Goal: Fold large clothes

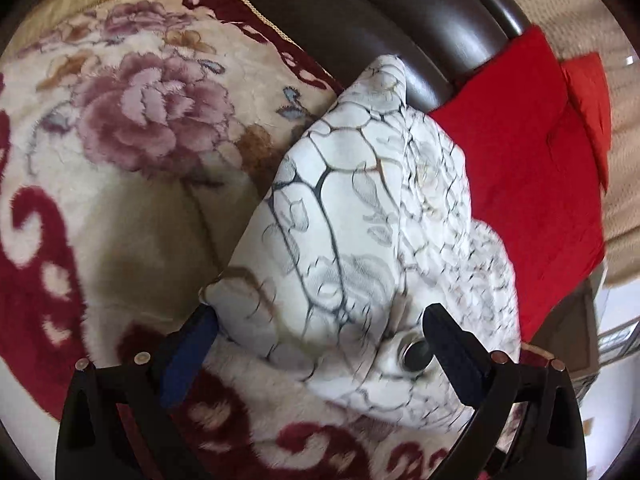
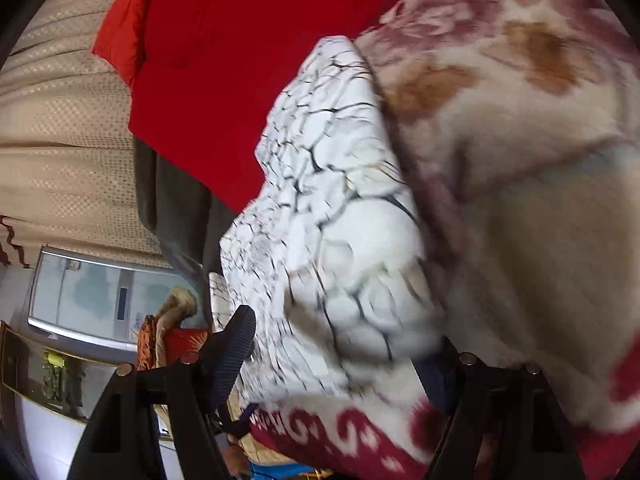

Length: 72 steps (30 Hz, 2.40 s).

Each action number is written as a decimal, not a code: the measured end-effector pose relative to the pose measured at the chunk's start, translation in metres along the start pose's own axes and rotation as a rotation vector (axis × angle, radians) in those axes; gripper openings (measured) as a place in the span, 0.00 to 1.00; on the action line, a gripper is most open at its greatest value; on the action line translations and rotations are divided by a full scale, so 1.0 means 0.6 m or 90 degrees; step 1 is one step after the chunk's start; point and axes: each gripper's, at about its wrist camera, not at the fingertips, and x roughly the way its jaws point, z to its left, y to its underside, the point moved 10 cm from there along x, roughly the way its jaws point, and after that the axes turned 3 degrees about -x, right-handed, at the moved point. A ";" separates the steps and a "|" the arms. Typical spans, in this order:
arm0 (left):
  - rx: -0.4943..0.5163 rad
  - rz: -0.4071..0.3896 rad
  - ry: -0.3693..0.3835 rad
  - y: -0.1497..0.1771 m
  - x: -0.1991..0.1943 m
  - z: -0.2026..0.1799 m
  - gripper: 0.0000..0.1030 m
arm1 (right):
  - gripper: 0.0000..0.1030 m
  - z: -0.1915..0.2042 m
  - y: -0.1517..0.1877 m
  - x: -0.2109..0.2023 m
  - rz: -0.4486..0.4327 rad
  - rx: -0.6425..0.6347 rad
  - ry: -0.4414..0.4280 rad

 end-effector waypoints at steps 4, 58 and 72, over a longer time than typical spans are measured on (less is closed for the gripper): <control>0.012 -0.028 0.022 -0.015 -0.004 -0.014 0.79 | 0.76 0.004 -0.012 0.020 -0.010 -0.017 0.008; 0.028 0.042 0.057 0.101 -0.059 0.034 0.42 | 0.35 0.030 0.061 -0.049 0.006 -0.251 0.189; -0.062 0.008 0.119 0.072 -0.073 0.051 0.68 | 0.65 0.087 -0.049 -0.154 -0.151 -0.261 0.198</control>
